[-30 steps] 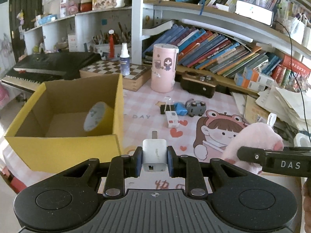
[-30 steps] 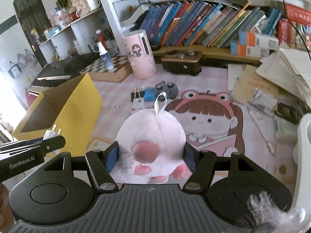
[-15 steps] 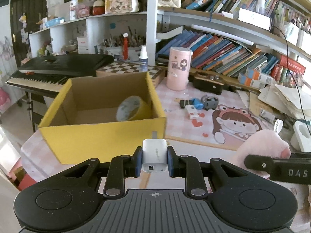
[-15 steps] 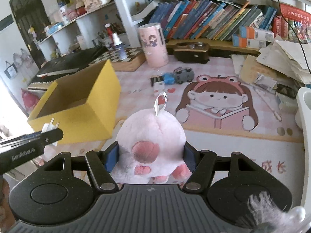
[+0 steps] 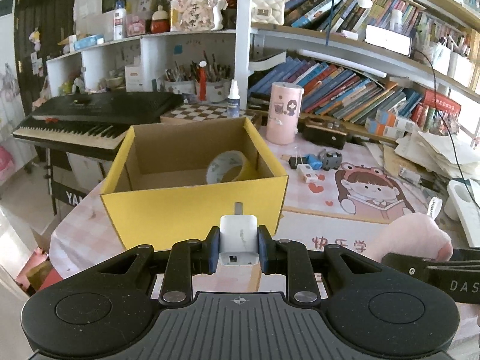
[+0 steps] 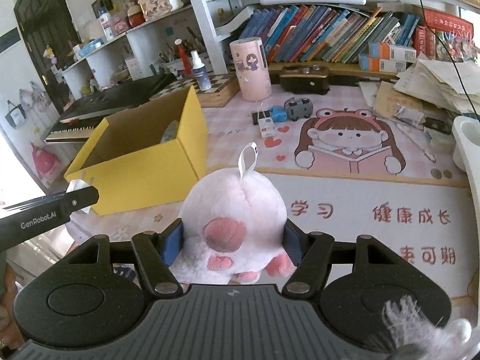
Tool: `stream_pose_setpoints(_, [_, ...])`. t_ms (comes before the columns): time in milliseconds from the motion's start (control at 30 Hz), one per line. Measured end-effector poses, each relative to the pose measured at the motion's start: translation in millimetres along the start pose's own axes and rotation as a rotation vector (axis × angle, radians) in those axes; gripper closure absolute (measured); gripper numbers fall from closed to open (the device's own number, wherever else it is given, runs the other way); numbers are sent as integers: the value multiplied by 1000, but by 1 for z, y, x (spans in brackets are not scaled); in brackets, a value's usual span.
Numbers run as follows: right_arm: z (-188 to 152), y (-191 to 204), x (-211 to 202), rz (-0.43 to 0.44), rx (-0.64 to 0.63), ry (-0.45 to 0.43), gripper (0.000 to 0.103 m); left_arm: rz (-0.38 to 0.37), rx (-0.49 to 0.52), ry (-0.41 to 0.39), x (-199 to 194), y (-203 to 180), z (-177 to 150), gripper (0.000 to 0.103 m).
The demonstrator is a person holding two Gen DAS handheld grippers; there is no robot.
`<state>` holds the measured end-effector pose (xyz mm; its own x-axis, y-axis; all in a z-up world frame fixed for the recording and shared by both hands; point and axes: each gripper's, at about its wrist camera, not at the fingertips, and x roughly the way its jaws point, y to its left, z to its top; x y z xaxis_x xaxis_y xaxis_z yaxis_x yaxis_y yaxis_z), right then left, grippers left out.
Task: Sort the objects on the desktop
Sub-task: 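Carry the white charger with the left tool while the right tool carries the pig plush to the box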
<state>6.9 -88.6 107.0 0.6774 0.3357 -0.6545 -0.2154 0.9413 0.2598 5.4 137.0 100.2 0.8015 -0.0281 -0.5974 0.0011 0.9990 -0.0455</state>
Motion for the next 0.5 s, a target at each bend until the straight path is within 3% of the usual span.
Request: stream_pose_setpoints(500, [-12,49,7,70,-72,54,38,27,-57,-12,-20,33,-15,79])
